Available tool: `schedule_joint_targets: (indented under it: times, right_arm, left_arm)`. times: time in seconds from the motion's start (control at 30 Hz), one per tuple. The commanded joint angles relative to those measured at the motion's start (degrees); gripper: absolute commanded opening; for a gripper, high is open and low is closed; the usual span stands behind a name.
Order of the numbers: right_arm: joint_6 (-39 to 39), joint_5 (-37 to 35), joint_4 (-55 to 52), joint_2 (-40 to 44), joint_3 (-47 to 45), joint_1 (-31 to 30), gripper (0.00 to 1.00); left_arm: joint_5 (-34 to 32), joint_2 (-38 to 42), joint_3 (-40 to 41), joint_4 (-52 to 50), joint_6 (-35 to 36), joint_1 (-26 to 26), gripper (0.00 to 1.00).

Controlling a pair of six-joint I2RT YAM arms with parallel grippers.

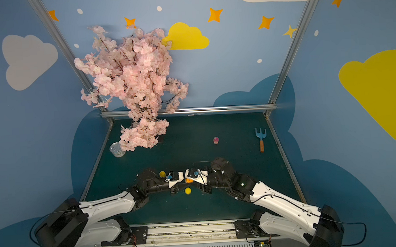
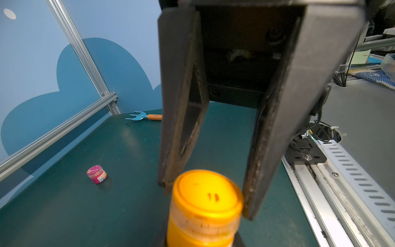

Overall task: Close the paint jar lid
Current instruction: Screw the lid onto the paint jar.

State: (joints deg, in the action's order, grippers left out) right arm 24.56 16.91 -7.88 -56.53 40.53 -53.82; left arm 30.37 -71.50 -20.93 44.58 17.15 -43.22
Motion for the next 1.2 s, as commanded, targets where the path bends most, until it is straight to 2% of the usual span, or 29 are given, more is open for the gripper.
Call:
schedule_joint_targets:
  times: [0.0, 0.2, 0.33, 0.5, 0.9, 1.07, 1.17]
  right_arm:
    - [-0.3, 0.1, 0.1, -0.6, 1.4, 0.2, 0.36]
    - [-3.4, -0.5, 0.5, -2.3, 2.4, 0.2, 0.22]
    - [-6.6, -1.3, 1.0, -5.3, 3.5, 0.0, 0.2]
    - [-14.3, -0.9, -1.0, -10.5, 7.3, -0.2, 0.16]
    - [-42.0, -10.3, -7.6, -22.4, 17.4, -3.8, 0.11]
    - [-51.3, -11.5, -3.9, -23.0, 15.9, -4.0, 0.12]
    - [-54.3, -11.7, -0.7, -22.1, 14.2, -3.9, 0.13]
  left_arm:
    - [0.4, 0.4, -1.3, 0.5, -0.3, 0.1, 0.24]
    - [-2.5, 0.8, -1.0, 0.6, -0.2, 0.0, 0.23]
    - [-6.7, 1.7, -0.3, 1.6, -0.1, -0.1, 0.23]
    - [-13.4, 3.4, 1.6, 4.0, 0.8, -0.4, 0.23]
    - [-33.5, 8.4, 5.6, 8.1, 2.8, -1.4, 0.22]
    - [-35.5, 9.2, 6.1, 8.4, 3.8, -1.8, 0.22]
    - [-35.9, 9.3, 6.2, 8.4, 4.1, -1.9, 0.22]
